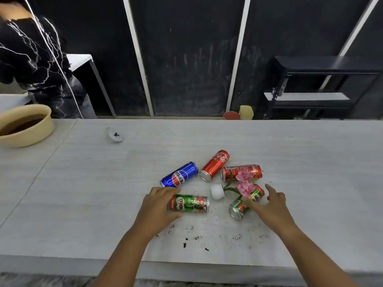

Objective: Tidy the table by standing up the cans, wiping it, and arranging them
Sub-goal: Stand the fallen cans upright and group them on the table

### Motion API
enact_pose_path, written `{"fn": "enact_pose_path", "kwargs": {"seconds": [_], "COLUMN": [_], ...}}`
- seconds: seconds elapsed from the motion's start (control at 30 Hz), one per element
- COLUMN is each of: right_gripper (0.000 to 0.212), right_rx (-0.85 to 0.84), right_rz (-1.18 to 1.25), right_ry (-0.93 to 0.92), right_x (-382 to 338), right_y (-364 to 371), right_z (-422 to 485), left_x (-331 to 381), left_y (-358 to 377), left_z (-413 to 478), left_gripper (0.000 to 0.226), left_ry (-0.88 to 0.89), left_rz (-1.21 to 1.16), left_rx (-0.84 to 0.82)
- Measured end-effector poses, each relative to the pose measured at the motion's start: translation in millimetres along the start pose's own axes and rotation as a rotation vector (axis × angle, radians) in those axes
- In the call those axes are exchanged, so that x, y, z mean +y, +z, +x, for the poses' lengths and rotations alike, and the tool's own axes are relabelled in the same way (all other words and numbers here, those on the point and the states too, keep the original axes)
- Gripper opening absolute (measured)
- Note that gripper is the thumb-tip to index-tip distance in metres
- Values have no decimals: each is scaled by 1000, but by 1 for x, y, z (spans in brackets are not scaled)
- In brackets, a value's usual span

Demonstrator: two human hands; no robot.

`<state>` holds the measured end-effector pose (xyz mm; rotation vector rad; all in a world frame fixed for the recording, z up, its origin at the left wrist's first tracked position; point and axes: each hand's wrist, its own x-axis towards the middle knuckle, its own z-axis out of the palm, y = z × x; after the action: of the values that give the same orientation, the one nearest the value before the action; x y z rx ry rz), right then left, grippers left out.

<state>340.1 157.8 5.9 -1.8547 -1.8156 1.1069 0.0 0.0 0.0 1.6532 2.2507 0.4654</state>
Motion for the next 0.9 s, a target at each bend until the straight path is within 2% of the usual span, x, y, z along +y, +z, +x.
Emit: {"fn": "enact_pose_path", "kwargs": {"seconds": [0.17, 0.27, 0.47, 0.67, 0.9], "right_gripper": [85, 76, 70, 69, 90], "right_rx": [-30, -27, 2, 40, 96], "right_rz": [142, 258, 422, 575, 629], "right_ry": [45, 64, 29, -32, -121], "right_x": [1, -1, 4, 11, 24], "right_y": [3, 0, -4, -11, -45], "right_z": [4, -2, -18, -30, -35], "left_x": [-2, 0, 12, 45, 94], "left_y": [5, 8, 6, -1, 0], "left_z": [0, -5, -20, -26, -6], "left_gripper": [75, 67, 60, 63, 70], "left_ry": [-20, -34, -46, -75, -6], "left_rz": [-22, -117, -404, -705, -800], "left_rx": [15, 8, -16, -9, 28]}}
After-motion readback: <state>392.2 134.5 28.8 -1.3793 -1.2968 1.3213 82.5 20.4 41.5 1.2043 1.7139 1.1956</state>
